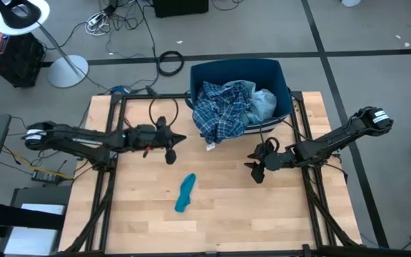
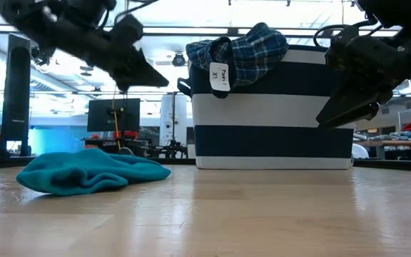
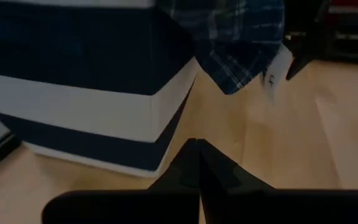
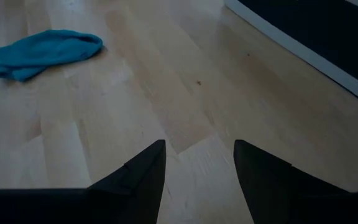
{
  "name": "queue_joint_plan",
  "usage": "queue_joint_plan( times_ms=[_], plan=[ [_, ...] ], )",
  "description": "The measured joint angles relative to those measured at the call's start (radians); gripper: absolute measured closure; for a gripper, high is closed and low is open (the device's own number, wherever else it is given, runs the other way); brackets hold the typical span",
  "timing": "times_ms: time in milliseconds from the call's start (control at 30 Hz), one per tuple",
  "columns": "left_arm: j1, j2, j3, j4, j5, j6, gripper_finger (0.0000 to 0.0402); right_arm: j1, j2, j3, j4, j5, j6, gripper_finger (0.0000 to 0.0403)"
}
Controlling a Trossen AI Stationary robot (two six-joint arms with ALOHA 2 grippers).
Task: Sort clothes
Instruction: Put the blue shirt into the blue laundry bin
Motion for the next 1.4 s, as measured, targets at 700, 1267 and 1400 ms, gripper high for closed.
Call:
queue_joint_plan(
  times_ms=[700, 1267, 1400],
  plan=[
    [-0.001, 0.368, 0.127, 0.281, 0.135, 0.108, 0.0401, -0.001, 0.000, 0.000, -0.006, 0.023, -0.013, 0.0212],
    [0.000, 0.369, 0.326, 0.276, 0.096, 0.248, 0.0401, -0.002, 0.000, 0.000, -0.007, 0.027, -0.014, 0.0212],
    [0.000, 0.369, 0.383, 0.272, 0.108, 0.292, 0.0401, -0.002, 0.000, 0.000, -0.007, 0.029, -0.020, 0.0212]
  ],
)
